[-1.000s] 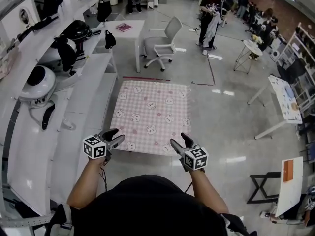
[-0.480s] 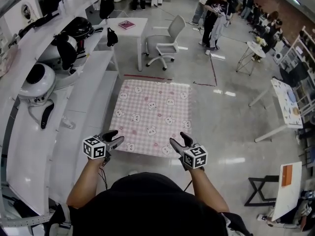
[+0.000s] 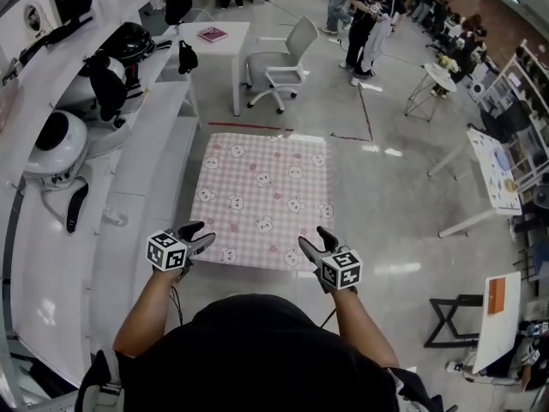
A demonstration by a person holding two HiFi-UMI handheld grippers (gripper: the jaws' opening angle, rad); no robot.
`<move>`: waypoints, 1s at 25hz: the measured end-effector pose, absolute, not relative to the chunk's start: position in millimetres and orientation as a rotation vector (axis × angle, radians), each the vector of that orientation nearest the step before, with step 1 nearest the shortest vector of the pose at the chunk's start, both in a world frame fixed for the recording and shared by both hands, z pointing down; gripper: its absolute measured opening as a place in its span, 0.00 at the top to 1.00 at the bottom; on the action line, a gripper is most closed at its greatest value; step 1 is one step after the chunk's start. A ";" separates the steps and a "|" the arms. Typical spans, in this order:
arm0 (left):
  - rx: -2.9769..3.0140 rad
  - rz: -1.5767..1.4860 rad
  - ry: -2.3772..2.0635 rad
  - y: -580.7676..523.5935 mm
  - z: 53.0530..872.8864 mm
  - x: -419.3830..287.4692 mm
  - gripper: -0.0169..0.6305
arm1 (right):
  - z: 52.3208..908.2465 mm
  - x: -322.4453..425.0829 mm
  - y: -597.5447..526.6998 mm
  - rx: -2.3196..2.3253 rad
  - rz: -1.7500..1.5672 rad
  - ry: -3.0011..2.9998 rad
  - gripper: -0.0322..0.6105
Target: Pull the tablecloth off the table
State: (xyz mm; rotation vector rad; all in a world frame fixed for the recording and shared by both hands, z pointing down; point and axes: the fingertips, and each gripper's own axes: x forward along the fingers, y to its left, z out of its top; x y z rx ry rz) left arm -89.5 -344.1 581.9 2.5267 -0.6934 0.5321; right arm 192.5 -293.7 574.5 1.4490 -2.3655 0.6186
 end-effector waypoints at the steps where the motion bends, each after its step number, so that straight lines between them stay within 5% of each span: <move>1: 2.521 0.542 -0.692 -346.1 586.6 -93.2 0.64 | 580.2 191.5 -294.1 1.446 0.625 -2.349 0.48; 13: 2.455 0.736 -0.682 -355.7 657.7 -108.3 0.63 | 665.1 196.6 -288.1 1.378 0.718 -2.147 0.48; 25: 2.559 1.298 -0.558 -342.9 760.9 -102.6 0.57 | 775.1 195.1 -258.3 1.240 0.773 -1.936 0.46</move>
